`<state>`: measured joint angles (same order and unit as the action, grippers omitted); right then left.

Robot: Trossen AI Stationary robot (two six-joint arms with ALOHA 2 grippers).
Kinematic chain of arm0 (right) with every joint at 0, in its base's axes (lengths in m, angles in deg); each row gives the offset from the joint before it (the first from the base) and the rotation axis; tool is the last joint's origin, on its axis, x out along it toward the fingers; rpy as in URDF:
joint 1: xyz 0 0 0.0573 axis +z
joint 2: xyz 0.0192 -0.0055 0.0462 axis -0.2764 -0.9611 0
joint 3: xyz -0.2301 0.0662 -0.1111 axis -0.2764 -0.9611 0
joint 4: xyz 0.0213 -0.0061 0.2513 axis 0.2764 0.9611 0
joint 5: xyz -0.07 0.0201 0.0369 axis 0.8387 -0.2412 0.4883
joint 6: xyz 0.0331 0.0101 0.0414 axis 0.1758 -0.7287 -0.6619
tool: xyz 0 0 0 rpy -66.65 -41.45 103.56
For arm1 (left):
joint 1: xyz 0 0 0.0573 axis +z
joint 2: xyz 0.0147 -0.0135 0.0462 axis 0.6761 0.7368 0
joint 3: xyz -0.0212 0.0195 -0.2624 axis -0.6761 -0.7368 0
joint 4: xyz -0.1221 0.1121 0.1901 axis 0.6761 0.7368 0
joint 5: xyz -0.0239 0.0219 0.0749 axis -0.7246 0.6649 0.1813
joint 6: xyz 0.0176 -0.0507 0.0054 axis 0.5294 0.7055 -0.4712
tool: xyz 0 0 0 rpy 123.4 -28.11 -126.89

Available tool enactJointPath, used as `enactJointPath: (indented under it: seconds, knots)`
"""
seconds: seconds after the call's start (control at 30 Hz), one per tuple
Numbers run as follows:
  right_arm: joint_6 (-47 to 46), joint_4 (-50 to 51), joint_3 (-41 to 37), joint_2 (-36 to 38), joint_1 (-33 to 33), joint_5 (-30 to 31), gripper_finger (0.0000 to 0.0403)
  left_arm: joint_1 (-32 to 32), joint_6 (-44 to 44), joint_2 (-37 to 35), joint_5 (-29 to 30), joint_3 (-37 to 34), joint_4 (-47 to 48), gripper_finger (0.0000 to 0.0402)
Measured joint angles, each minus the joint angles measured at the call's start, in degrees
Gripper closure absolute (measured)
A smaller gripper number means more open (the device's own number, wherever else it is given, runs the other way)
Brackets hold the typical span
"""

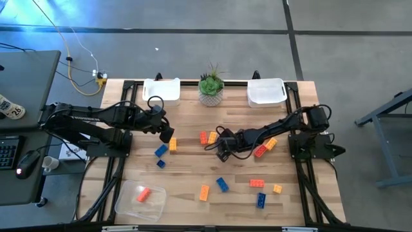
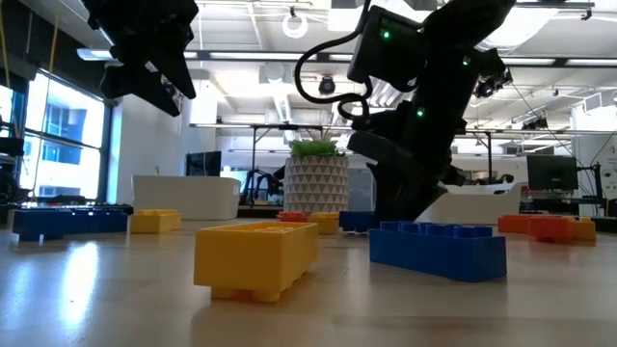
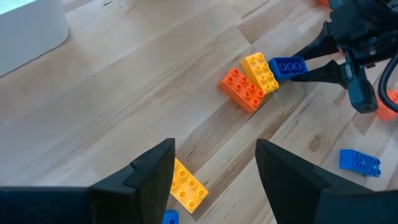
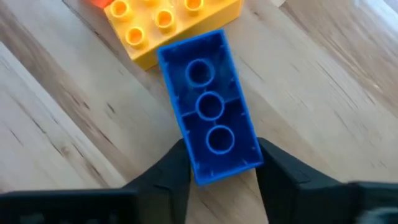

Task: Sort & place blocks by color
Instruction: Put the blue game piece into the right white bin

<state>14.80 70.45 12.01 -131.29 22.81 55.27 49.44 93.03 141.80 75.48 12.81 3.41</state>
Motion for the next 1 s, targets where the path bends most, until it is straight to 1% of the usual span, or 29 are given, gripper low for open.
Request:
enactJointPath:
  seconds: [0.2,0.37,0.67,1.0]
  knots:
    - [-0.33,0.61,-0.09,1.24,0.00,-0.32,0.0289,0.00,0.00,0.00,0.04,0.00,0.00,0.0192]
    - [-0.48,5.14,-0.40,5.34,-1.14,1.21,0.0289,0.00,0.00,0.00,0.02,0.00,-0.02,0.0192]
    - [0.22,15.91,-0.28,13.53,-6.72,8.24,0.0288,0.00,0.00,0.00,0.00,0.00,-0.56,0.0192]
    - [3.29,26.32,-0.25,22.37,-15.85,16.78,0.0288,-0.01,0.05,0.02,-0.20,-0.02,-0.61,0.0192]
